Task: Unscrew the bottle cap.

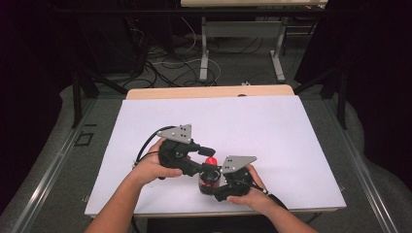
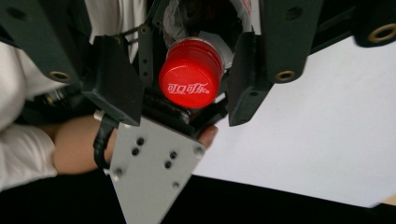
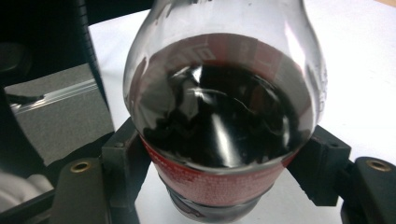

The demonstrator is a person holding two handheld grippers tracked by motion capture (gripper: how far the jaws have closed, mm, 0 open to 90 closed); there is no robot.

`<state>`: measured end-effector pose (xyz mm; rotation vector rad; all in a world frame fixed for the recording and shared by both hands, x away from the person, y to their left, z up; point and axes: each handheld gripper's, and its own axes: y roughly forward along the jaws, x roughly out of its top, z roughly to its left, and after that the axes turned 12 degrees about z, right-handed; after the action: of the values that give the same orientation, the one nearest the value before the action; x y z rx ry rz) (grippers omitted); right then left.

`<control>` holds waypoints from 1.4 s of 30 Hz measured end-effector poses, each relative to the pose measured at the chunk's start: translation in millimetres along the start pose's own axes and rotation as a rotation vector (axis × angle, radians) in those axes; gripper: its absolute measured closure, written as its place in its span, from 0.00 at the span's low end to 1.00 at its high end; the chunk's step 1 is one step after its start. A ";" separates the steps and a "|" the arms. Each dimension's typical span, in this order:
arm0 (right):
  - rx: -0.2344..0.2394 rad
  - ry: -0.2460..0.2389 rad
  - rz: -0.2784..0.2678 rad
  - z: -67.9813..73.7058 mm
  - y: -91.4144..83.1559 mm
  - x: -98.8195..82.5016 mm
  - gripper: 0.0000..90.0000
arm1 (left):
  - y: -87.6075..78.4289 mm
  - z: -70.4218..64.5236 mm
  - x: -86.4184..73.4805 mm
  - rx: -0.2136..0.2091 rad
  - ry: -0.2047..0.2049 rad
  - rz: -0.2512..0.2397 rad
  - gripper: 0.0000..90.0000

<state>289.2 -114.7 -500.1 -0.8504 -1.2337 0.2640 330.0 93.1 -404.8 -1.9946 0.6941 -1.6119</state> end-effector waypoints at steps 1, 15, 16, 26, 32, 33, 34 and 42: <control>0.000 0.000 0.000 0.0 0.0 0.0 0.32 | 1.9 0.4 -0.2 -0.006 0.018 0.019 0.54; -0.118 0.080 0.004 -1.2 0.0 0.0 0.32 | 18.1 -24.6 -5.6 0.343 -0.100 -0.072 0.68; -0.139 0.084 -0.002 -1.7 0.6 -0.2 0.32 | 18.1 -24.6 -5.6 0.343 -0.100 -0.072 0.68; -0.160 0.112 0.025 -4.1 1.7 -2.1 0.32 | 41.5 -50.9 0.1 0.580 -0.308 -0.129 0.67; -0.125 0.102 0.006 -6.4 -1.4 -1.3 0.32 | 14.9 -37.4 0.6 0.443 -0.250 -0.132 0.47; -0.109 0.094 0.011 -6.1 -2.5 -0.7 0.32 | 9.9 -32.8 0.4 0.386 -0.234 -0.131 0.46; -0.112 0.089 0.008 -5.9 -2.0 -0.3 0.32 | 3.1 -24.2 -1.3 0.294 -0.206 -0.116 0.45; -0.058 0.043 0.015 -0.4 0.1 1.1 0.32 | 4.0 -8.2 -7.0 0.119 -0.043 -0.035 0.53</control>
<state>289.9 -114.2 -499.4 -0.9120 -1.1998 0.2218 320.3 94.2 -411.0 -1.9592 0.5366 -1.5877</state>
